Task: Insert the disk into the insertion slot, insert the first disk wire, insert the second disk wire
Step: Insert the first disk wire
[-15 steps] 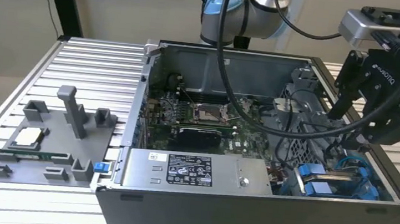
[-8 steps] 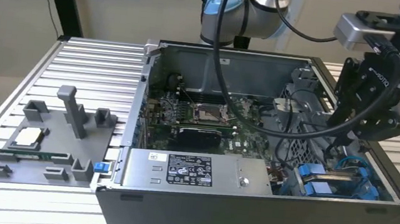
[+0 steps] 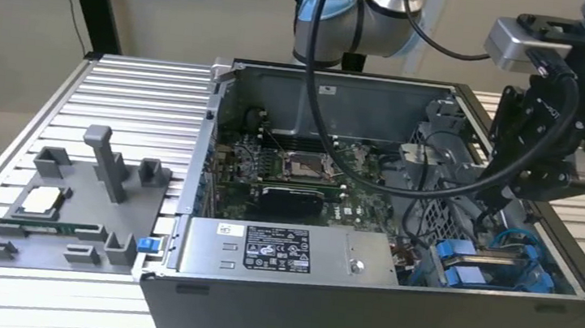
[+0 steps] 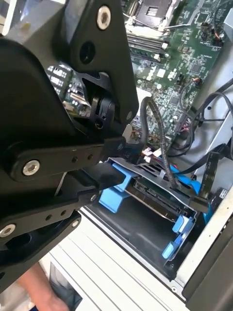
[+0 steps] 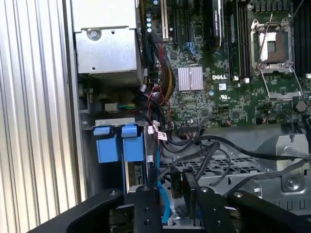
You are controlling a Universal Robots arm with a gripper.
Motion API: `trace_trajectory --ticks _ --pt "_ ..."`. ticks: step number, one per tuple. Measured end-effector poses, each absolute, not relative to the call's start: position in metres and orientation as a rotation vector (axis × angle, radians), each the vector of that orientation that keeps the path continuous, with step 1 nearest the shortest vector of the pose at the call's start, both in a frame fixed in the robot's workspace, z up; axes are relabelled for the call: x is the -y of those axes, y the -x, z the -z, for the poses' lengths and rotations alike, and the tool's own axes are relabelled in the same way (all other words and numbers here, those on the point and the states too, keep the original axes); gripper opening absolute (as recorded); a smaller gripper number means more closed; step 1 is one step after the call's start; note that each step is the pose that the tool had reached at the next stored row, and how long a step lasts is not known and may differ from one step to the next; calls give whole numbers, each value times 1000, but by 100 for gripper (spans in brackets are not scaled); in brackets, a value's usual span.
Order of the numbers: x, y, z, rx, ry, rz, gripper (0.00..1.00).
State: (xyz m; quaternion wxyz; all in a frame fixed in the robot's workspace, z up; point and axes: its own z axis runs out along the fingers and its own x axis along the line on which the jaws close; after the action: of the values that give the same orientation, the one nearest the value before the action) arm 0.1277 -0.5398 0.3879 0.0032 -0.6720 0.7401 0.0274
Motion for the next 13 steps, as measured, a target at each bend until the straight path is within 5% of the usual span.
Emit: trace_trajectory --ticks 13 --pt "540 -128 -388 -2313 2094 -102 100"
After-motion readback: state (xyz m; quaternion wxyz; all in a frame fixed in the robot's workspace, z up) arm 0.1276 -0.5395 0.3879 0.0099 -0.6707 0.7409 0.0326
